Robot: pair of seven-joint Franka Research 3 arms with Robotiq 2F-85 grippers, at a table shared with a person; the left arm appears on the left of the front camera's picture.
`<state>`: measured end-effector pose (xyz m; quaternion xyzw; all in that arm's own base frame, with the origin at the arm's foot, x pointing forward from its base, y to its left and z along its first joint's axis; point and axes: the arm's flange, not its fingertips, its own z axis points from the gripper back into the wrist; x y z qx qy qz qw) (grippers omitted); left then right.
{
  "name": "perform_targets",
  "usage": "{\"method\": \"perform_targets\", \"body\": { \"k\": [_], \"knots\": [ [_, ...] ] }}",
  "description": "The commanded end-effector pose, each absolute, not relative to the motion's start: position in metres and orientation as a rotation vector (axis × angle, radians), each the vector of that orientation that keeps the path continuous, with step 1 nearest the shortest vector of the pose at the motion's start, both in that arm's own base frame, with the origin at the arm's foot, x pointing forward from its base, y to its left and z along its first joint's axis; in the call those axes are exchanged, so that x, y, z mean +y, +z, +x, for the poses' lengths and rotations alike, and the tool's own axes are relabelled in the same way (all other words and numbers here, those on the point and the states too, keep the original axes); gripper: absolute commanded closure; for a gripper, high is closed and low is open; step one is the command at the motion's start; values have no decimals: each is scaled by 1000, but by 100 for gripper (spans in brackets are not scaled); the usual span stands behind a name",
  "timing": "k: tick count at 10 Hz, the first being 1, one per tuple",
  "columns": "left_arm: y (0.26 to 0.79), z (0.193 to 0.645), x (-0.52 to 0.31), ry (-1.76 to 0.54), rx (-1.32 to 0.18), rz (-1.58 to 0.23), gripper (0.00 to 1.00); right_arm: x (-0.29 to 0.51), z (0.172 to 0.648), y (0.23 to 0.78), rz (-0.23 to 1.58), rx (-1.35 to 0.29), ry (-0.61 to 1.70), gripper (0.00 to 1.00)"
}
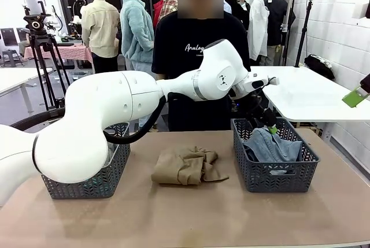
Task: Sort the tops and bottoms.
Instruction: Sort the clothes according to human instructions, then lift clothes from the center of the table with your right hand.
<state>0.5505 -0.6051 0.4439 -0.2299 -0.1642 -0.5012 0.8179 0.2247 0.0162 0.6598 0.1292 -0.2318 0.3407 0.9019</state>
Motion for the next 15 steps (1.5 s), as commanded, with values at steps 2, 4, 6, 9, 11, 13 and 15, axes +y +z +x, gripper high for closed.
{"method": "perform_targets", "body": {
  "k": [2, 4, 6, 9, 11, 13, 15],
  "knots": [
    [446, 550, -605, -1069, -350, -490, 0, 16, 224, 660, 256, -465, 708, 0],
    [446, 550, -605, -1069, -350, -490, 0, 16, 224, 660, 256, -465, 708, 0],
    [446, 550, -605, -1069, -350, -490, 0, 16, 224, 660, 256, -465, 708, 0],
    [446, 550, -605, -1069, -350, -490, 0, 16, 224, 660, 256, -465, 708, 0],
    [446, 550, -605, -1069, -350, -490, 0, 16, 224, 660, 256, -465, 708, 0],
    [446, 550, -605, -1069, -350, -490, 0, 16, 224, 660, 256, -465, 708, 0],
    [446, 550, -605, -1069, -350, -490, 0, 16, 224, 660, 256, -465, 708, 0]
  ]
}}
